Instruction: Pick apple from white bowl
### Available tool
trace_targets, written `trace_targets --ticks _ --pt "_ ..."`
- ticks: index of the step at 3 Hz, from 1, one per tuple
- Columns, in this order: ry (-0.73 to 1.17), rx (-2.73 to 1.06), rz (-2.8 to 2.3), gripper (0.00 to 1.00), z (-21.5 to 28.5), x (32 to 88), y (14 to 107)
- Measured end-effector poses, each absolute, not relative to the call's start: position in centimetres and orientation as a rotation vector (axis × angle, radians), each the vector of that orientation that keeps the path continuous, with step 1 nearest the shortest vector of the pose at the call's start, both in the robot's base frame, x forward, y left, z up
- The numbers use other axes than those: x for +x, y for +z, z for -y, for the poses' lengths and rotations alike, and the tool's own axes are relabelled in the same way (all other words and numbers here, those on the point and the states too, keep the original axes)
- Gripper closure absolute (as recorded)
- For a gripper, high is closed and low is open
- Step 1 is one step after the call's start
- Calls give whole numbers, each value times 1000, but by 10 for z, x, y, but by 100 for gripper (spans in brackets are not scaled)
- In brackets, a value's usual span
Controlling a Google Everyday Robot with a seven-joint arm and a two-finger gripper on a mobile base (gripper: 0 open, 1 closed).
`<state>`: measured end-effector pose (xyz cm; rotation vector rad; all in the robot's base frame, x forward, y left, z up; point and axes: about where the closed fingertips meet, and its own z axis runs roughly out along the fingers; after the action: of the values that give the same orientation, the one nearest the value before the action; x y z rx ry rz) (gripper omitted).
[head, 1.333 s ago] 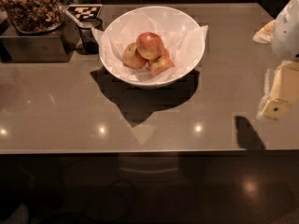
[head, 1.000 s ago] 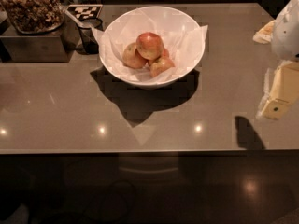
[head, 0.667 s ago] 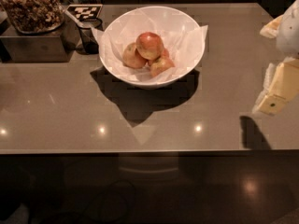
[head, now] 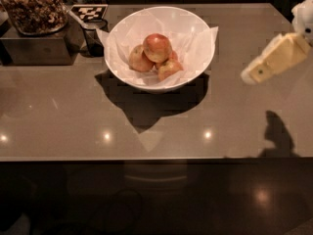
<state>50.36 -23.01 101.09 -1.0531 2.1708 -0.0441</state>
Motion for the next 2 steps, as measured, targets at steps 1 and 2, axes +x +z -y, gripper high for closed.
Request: trace_targets --ticks 1,2 --pt "52 -942 -2100 0 231 550 1021" --pt "56 -942 -2098 0 230 551 1022"
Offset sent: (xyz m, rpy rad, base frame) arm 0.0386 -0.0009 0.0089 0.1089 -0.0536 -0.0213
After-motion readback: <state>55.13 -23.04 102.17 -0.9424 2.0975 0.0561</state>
